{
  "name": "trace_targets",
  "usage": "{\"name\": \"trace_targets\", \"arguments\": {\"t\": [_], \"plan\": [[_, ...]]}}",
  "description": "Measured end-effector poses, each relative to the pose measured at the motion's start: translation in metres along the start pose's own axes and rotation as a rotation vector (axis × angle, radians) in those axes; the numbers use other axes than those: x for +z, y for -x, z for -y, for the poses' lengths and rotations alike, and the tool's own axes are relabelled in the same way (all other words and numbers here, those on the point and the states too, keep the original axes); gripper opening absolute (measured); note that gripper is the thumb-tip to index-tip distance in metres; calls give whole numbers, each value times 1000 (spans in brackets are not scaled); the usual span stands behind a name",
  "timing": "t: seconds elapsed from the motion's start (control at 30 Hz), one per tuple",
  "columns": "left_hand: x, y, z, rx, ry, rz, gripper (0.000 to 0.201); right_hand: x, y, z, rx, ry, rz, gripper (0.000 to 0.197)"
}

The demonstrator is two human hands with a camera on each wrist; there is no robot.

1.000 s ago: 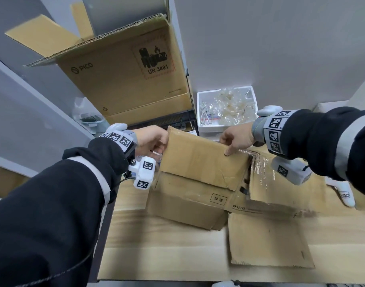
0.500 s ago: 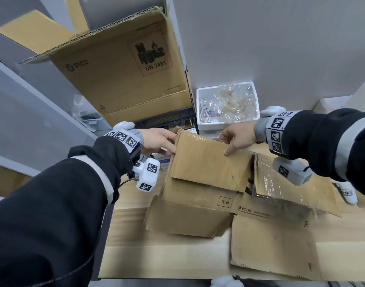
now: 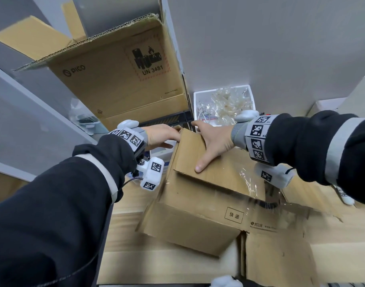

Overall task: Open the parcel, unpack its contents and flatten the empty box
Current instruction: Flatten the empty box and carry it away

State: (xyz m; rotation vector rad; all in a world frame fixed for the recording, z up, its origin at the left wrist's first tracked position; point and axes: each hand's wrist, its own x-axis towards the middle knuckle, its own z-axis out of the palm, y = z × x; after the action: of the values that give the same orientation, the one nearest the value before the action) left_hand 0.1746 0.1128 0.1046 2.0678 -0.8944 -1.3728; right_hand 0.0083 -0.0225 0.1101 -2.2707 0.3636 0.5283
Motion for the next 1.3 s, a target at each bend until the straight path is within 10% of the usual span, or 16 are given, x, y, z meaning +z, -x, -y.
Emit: {"name": "trace_targets", "arguments": {"t": [0.4, 0.77, 1.2, 1.3], "plan": [[0, -2, 14, -73, -10, 23, 31, 18, -10, 22, -92, 288, 36, 161], [-17, -10, 59, -115, -189, -98, 63, -22, 3, 38, -21, -147, 161, 24], [5, 26, 73, -115, 194, 35, 97, -32, -17, 42, -89, -200, -111, 24], [6, 38, 79, -98, 212, 39, 79, -26, -27, 47, -139, -136, -154, 33]]}}
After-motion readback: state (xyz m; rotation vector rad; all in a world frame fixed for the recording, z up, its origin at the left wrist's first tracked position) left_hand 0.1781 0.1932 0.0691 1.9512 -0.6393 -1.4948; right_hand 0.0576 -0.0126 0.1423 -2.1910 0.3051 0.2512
